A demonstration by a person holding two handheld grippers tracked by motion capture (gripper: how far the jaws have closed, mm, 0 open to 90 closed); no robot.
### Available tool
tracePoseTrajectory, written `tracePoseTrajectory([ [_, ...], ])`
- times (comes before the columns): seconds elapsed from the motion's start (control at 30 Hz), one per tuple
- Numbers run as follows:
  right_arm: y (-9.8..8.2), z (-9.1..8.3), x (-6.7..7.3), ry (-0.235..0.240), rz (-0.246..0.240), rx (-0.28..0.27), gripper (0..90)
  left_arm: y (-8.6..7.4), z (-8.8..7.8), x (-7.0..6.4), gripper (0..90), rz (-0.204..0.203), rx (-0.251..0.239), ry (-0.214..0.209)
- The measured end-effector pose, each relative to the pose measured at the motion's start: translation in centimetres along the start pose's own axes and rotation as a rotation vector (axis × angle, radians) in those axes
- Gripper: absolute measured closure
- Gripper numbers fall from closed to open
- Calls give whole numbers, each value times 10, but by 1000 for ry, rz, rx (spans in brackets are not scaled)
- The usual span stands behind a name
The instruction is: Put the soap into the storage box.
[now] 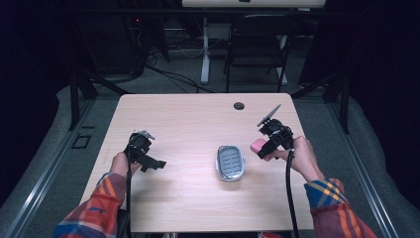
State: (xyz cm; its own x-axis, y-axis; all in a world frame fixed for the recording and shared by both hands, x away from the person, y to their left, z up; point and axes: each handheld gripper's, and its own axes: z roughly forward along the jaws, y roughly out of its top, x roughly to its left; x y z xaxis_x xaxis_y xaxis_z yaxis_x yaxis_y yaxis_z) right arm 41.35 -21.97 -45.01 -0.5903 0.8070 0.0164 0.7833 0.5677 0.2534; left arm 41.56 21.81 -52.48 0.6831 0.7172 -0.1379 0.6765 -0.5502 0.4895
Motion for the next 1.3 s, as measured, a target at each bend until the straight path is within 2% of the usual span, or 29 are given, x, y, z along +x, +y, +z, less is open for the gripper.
tracePoseTrajectory([
  [0.17,7,-2,3,-10,-17,7,371,1,1,0,0,4,5,-2],
  [0.2,8,-1,5,-3,-5,-7,371,1,1,0,0,4,5,-2],
  [0.27,11,-3,5,0,-22,7,371,1,1,0,0,2,3,-3],
  [0.63,22,0,14,4,-37,7,371,1,1,0,0,8,6,-3],
  [0.73,26,-1,16,0,-59,26,371,1,1,0,0,7,5,-5],
  [1.07,35,-1,26,-4,-77,27,372,1,1,-1,0,10,5,-1],
  [1.3,41,0,31,-7,-99,49,371,1,2,0,0,10,12,-4],
])
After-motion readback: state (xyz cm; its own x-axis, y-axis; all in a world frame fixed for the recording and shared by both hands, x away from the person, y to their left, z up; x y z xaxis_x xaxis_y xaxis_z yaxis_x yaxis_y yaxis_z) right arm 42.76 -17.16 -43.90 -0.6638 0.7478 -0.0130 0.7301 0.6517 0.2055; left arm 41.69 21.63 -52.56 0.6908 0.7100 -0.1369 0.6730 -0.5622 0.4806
